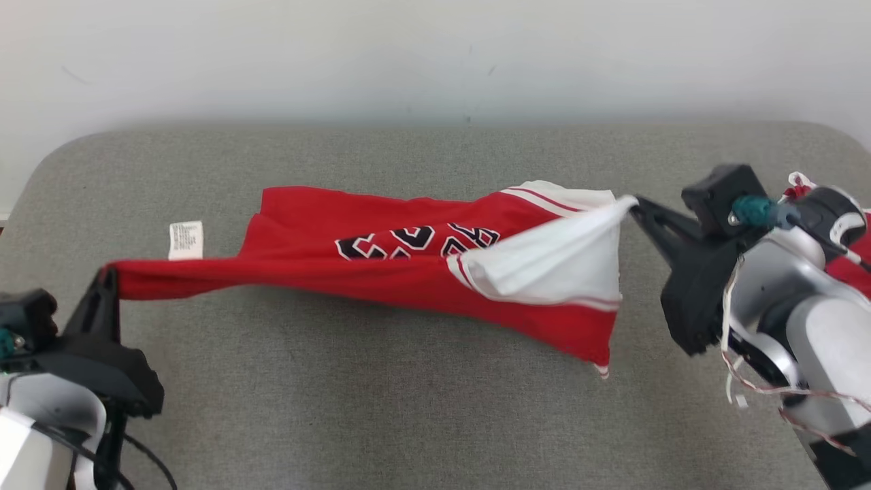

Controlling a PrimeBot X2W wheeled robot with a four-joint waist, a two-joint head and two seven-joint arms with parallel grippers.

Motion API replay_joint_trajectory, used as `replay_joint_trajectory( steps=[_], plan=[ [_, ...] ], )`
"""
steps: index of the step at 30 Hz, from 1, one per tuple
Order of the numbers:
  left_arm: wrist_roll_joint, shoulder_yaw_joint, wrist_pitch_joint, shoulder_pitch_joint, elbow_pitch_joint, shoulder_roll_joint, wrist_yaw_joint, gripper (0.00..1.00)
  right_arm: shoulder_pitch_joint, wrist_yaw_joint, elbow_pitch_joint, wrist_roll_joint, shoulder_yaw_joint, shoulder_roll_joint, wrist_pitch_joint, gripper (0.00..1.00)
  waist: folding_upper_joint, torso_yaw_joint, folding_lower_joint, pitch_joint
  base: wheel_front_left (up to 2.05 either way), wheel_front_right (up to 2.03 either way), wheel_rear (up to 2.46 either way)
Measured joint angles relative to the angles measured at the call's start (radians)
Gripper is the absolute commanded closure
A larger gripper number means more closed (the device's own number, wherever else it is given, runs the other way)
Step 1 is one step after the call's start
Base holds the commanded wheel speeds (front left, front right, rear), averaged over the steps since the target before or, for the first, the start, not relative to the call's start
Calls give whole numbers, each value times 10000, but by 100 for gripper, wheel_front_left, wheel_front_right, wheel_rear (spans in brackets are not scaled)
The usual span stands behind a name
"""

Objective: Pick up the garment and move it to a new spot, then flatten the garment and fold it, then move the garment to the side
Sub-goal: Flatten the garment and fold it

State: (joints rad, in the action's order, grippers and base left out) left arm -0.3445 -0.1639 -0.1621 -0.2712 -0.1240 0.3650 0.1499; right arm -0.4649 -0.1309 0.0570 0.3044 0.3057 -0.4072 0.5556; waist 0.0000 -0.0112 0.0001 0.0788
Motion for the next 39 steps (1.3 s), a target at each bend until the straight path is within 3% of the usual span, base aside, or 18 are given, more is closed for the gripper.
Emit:
replay_joint_trajectory(
  steps=[9, 24, 29, 35, 39],
  plan=[
    [82, -163, 309, -965, -155, -334, 157, 100, -1424, 0, -1185, -629, 2, 453, -1430, 100, 0, 77, 0, -13, 0, 0, 0],
    [-263, -646, 575, -2673, -918, -1172, -263, 100, -2683, 0, -2681, -483, 633, 506, -1774, 100, 0, 7, 0, 739, 0, 0, 0],
    [-265, -763, 744, -4135, -1202, -1457, -355, 100, -3953, 0, -3193, -79, 892, 702, -1910, 100, 1, -32, 0, 1388, 0, 0, 0],
    [-148, -788, 1177, -6339, -2157, -1885, -368, 100, -5499, 0, -4349, 1674, 663, 1461, -2157, 100, 1, -78, 1, 2412, 0, 0, 0],
    [-81, -903, 1515, -7658, -2911, -2021, -637, 100, -6739, 0, -5078, 2571, 522, 1908, -2755, 100, 2, -130, 2, 3122, 0, 0, 0]
  ],
)
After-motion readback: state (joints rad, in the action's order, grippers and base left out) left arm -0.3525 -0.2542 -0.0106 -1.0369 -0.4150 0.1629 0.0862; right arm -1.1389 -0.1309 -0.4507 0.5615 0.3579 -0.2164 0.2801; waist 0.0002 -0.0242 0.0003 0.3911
